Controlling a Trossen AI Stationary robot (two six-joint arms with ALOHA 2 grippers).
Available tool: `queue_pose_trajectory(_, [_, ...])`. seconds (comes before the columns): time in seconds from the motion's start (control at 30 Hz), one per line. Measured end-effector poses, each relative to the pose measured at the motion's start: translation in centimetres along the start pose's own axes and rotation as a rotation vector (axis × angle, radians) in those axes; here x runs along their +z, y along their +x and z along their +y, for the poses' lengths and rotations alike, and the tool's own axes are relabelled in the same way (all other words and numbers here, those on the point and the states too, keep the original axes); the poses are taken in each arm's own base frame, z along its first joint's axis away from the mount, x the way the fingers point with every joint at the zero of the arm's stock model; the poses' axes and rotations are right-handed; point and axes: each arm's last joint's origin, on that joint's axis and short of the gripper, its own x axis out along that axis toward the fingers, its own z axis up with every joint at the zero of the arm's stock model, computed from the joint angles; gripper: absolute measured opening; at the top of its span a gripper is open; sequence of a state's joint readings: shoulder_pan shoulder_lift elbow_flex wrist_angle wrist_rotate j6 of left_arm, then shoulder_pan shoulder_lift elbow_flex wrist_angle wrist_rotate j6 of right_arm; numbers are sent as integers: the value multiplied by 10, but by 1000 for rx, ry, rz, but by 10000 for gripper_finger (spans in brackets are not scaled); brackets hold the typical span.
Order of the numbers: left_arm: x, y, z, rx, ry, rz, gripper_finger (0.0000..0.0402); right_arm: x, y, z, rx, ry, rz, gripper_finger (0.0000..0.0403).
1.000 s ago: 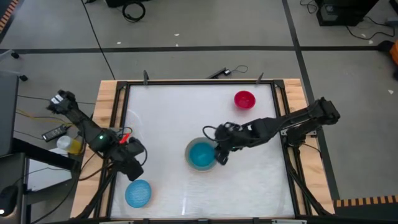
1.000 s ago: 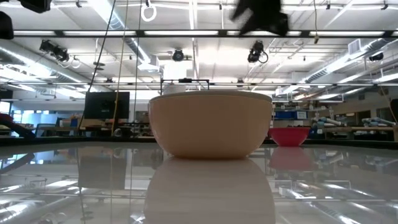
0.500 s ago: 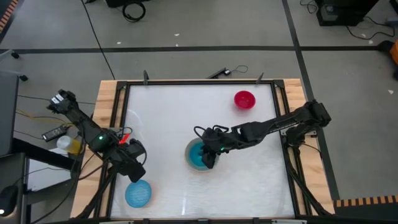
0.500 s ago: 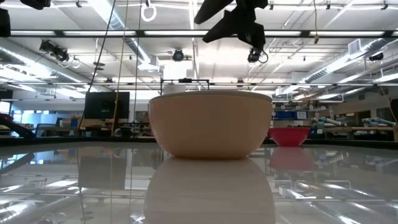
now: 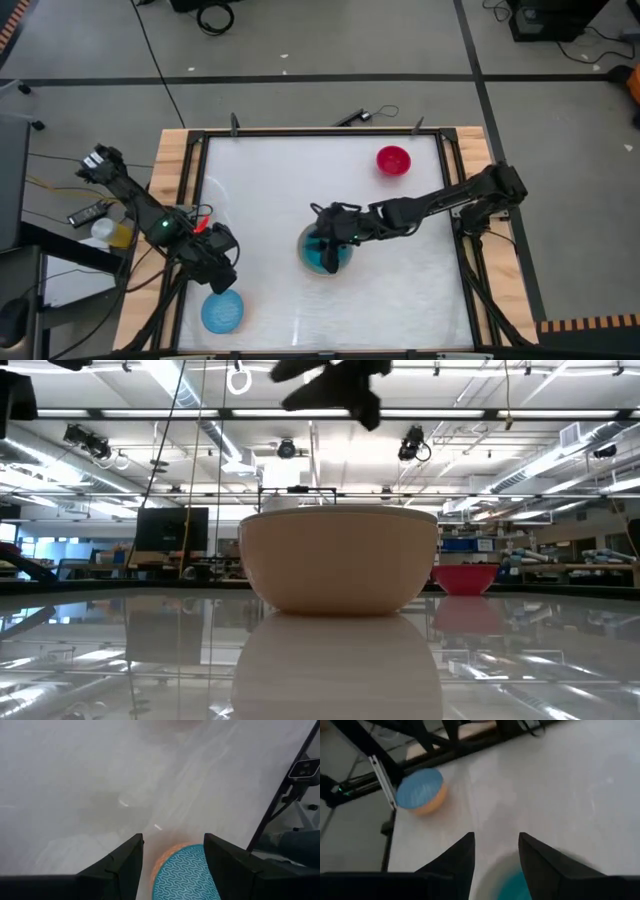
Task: Nest bowls inside each other
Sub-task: Stack the light blue bowl on top of the blue bowl
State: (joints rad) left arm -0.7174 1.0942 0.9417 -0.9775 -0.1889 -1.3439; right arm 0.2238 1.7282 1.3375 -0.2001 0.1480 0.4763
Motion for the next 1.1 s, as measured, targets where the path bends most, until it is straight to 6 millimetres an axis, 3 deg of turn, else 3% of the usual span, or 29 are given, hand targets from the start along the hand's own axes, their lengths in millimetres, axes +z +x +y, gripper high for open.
queue_pose_trajectory(0.17, [-2,0,-2,-28,-54,22,212,-2,18,1,37,90,-39,158])
queue_pose_trajectory(0.3, [-4,1,-5,-35,-85,29,212,-20,33,0,-6,147,53,158])
queue_pose_trajectory(0.53, [-14,11,-12,-4,-104,69,212,-32,41,12,27,202,70,157])
queue_pose_trajectory(0.67, [-20,11,-14,-12,-166,163,212,-31,70,12,79,184,111,157])
queue_pose_trajectory(0.87, [-28,3,-20,-45,-200,288,212,-3,118,35,142,88,82,158])
queue_pose_trajectory(1.1, [-18,-39,-21,-121,-86,72,212,6,174,49,145,139,23,158])
